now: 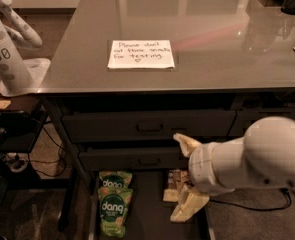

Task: Pick green rice chip bag from bottom drawer and place on counter

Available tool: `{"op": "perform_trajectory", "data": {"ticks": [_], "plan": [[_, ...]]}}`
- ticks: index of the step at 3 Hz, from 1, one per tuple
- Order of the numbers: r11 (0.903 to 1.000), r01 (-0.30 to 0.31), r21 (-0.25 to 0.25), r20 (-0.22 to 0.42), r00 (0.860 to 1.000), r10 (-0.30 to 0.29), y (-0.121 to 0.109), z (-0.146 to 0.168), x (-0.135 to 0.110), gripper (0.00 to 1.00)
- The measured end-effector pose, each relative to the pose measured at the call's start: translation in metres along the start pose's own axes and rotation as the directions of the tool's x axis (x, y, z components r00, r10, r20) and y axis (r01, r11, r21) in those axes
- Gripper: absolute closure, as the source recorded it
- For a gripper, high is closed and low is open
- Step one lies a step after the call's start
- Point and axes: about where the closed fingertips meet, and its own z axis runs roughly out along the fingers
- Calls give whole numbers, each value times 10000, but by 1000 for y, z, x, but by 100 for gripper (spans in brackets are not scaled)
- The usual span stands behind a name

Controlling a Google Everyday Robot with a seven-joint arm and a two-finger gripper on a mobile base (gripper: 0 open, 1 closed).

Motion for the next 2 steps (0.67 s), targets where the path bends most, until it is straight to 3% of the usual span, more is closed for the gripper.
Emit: {"op": "perform_trajectory", "data": {"ticks": [1, 2], "plan": [[9993, -259, -272, -677, 9974, 240, 12, 39, 11, 0], [9993, -259, -272, -677, 9974, 240, 12, 39, 11, 0]]}}
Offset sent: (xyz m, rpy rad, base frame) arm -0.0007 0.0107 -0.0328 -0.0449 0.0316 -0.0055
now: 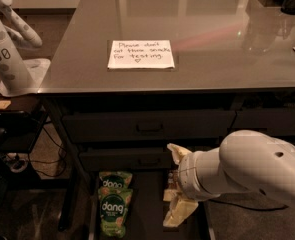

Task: Pick green rice chip bag from bottom drawer and place on counter

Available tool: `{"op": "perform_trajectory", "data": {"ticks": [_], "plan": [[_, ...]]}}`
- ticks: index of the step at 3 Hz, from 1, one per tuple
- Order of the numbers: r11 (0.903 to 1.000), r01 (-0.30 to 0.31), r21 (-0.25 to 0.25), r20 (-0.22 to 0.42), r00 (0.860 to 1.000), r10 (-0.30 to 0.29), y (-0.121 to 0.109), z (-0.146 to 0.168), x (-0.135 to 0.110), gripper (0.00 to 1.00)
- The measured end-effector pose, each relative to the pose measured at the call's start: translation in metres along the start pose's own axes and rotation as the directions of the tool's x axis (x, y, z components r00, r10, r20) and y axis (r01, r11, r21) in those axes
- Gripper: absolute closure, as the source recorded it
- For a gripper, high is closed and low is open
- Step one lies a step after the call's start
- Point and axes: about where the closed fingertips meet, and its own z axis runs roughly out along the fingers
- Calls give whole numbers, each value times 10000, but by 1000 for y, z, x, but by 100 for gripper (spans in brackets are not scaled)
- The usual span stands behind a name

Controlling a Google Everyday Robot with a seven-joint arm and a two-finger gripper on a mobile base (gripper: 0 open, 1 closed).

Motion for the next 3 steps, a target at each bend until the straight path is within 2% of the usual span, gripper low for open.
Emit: {"op": "perform_trajectory", "data": {"ticks": [1, 2, 3], "plan": [[9996, 68, -264, -540, 9985, -82, 8, 23, 30, 0], [9976, -180, -675, -932, 9956, 117, 23, 75, 72, 0], [9924, -621, -1065, -850, 9950, 532, 34, 139, 95, 0]]}}
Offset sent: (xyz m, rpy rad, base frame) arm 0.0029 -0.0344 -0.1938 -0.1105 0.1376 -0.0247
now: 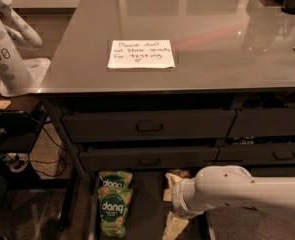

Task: Pick green rice chip bag from bottom drawer and place on counter

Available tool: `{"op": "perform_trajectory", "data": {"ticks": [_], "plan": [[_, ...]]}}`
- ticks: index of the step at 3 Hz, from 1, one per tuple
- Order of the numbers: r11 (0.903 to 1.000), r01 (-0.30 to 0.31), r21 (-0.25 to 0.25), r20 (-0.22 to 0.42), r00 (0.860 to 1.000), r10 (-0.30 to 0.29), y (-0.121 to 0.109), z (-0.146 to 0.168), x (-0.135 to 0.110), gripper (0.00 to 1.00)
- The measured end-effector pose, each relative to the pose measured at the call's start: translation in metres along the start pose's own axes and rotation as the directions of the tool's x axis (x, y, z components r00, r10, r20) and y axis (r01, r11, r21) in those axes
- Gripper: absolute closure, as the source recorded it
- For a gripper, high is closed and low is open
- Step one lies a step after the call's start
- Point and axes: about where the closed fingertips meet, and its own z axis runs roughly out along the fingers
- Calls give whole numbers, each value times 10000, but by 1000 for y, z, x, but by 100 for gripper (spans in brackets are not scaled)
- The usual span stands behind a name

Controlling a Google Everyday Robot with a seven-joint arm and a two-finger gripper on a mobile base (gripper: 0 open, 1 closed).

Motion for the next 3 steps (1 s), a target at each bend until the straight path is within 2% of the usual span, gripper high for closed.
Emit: {"op": "perform_trajectory", "data": {"ticks": [1, 2, 3], "plan": [[9984, -503, -255, 612, 9968, 518, -2, 54, 5, 0], [9924, -1202, -280, 1865, 9747, 1234, -14, 98, 1, 0], [9827, -1684, -765, 2005, 9629, 1806, 4, 120, 15, 0]]}}
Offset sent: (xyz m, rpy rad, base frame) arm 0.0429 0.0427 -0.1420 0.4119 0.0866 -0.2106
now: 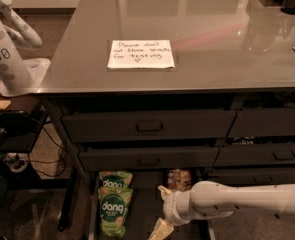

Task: Pick green rice chip bag from bottom drawer and place on counter

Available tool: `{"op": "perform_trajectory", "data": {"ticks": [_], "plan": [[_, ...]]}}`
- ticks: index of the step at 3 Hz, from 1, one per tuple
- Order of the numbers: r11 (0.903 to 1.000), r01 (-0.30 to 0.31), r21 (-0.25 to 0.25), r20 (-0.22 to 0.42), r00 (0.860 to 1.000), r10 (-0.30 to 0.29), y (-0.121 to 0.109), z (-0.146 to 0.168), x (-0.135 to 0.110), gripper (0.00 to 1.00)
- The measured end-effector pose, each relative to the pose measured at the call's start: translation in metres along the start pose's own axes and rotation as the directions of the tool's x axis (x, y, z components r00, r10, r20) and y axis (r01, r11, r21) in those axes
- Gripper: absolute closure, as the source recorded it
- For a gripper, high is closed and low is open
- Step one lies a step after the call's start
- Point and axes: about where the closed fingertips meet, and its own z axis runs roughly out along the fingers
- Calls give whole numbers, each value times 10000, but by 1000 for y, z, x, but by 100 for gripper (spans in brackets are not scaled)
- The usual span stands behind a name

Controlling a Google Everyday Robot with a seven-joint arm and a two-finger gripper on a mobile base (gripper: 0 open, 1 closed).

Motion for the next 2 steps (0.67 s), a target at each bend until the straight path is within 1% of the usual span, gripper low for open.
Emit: {"op": "perform_trajectory", "data": {"ticks": [1, 2], "plan": [[10000, 6, -6, 2, 10000, -6, 0, 0, 0, 0], [9998, 192, -19, 457, 9988, -190, -2, 15, 4, 0]]}}
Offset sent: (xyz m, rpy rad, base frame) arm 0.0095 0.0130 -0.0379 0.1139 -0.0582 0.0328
